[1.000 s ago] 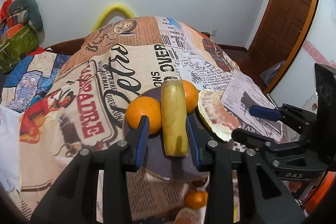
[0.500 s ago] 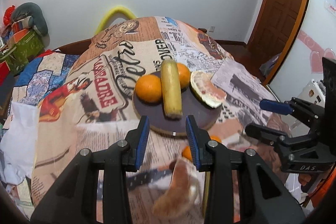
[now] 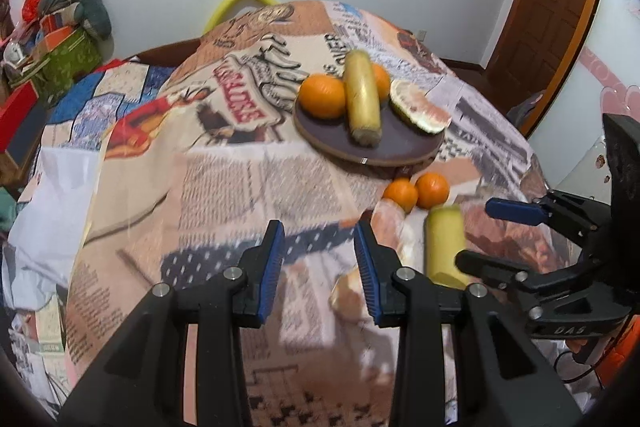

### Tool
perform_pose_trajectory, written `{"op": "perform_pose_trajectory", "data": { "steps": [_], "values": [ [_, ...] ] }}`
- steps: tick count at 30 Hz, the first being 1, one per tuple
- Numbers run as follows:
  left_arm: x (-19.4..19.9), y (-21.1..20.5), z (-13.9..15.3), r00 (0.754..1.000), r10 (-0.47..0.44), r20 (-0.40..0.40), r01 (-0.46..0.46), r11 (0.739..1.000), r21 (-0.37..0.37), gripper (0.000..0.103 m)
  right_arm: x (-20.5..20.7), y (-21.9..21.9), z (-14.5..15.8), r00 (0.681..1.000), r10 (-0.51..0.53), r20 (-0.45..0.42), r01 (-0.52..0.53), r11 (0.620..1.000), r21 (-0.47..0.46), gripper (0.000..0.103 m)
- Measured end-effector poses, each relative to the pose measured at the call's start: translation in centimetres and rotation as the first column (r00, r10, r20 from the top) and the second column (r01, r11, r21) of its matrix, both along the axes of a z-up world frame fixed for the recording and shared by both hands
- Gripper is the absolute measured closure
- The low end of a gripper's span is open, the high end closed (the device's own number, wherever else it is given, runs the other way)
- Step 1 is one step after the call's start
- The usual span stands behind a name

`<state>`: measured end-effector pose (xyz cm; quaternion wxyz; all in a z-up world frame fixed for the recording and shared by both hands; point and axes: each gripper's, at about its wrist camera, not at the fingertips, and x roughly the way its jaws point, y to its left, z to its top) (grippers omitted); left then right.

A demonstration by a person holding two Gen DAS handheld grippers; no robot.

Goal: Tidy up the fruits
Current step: 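Grasp the second pomelo segment with the left tool while the right tool grasps the second yellow cylinder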

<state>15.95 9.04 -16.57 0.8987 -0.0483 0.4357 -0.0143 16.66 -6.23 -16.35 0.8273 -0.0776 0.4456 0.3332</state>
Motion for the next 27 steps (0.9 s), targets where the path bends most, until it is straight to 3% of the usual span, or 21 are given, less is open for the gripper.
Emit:
{"op": "perform_pose_trajectory", "data": {
  "steps": [4, 10, 18, 20, 27],
  "values": [
    [-1.1, 0.8, -1.1, 1.0, 0.016, -0.024, -0.016, 1.0, -0.018, 0.063, -1.0, 1.6, -1.5, 0.999, 0.035, -0.015, -0.035, 0.998, -0.046, 0.037],
    [-1.8, 1.5, -2.4, 0.998, 0.037, -0.059, -0.04, 0.998, -0.044, 0.053, -1.2, 2.9, -2.7, 1.0, 0.021, -0.009, -0.022, 0.996, -0.091, 0.025],
    [-1.2, 0.1, -2.7, 0.997, 0.007, -0.071, -0.011, 0.999, -0.052, 0.043, -1.3, 1.4, -3.2, 0.998, 0.02, -0.066, -0.023, 0.999, -0.045, 0.026],
    [-1.0, -0.6, -2.8, 0.997, -0.011, -0.075, 0.008, 0.999, -0.044, 0.043, -1.7, 0.9, -3.2, 0.998, 0.029, -0.062, -0.032, 0.998, -0.046, 0.028],
    [0.1, -2.5, -3.7, 0.993, -0.058, -0.103, 0.052, 0.997, -0.063, 0.043, -2.2, -1.7, -2.9, 0.998, 0.027, -0.055, -0.031, 0.997, -0.073, 0.053]
  ]
}}
